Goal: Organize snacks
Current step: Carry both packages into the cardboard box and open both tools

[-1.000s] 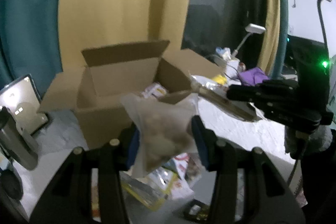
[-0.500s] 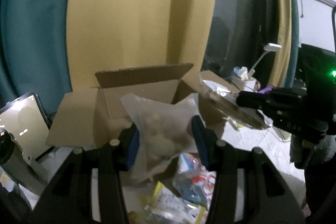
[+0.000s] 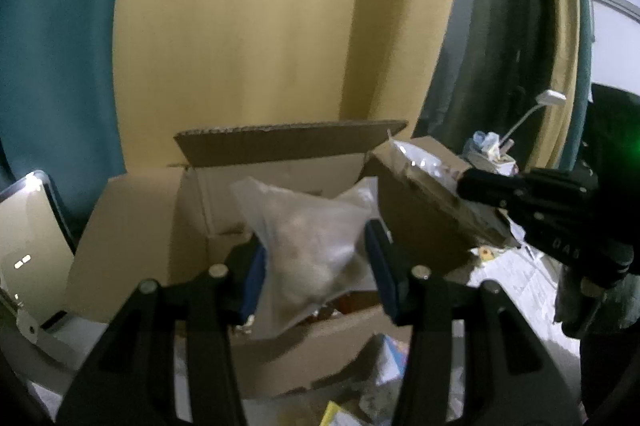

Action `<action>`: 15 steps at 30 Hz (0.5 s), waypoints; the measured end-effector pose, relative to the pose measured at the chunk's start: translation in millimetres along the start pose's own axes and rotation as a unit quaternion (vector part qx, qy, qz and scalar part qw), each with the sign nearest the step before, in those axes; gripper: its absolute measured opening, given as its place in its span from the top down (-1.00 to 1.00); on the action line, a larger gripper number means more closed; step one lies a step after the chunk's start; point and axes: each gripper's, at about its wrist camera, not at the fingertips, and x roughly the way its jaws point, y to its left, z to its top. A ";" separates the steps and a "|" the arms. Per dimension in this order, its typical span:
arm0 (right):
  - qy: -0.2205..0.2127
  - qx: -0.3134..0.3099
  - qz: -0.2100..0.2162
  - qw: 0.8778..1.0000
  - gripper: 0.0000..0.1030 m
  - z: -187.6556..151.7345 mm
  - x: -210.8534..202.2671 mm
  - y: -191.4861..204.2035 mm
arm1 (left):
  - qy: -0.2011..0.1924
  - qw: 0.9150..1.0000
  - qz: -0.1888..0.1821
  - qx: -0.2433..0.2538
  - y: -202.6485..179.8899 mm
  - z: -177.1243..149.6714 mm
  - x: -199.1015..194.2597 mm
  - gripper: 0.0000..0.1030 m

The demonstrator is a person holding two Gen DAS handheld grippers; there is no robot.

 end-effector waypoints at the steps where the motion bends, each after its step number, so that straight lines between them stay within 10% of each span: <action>1: 0.000 0.000 -0.002 1.000 0.89 0.8 3.2 -0.7 | 0.000 1.000 0.002 0.000 1.4 0.8 4.0 0.06; 7: 0.008 0.014 -0.015 1.000 0.88 6.8 24.3 -4.0 | 0.013 0.999 0.007 -0.029 14.3 6.6 27.0 -0.04; 11: 0.009 0.018 -0.020 1.000 0.11 6.8 29.3 -1.0 | -0.006 0.999 0.004 -0.047 18.7 6.4 18.9 -0.68; 15: 0.011 0.020 -0.016 1.000 -0.08 2.5 28.4 2.2 | -0.010 0.998 0.014 -0.059 22.2 5.7 5.3 -0.73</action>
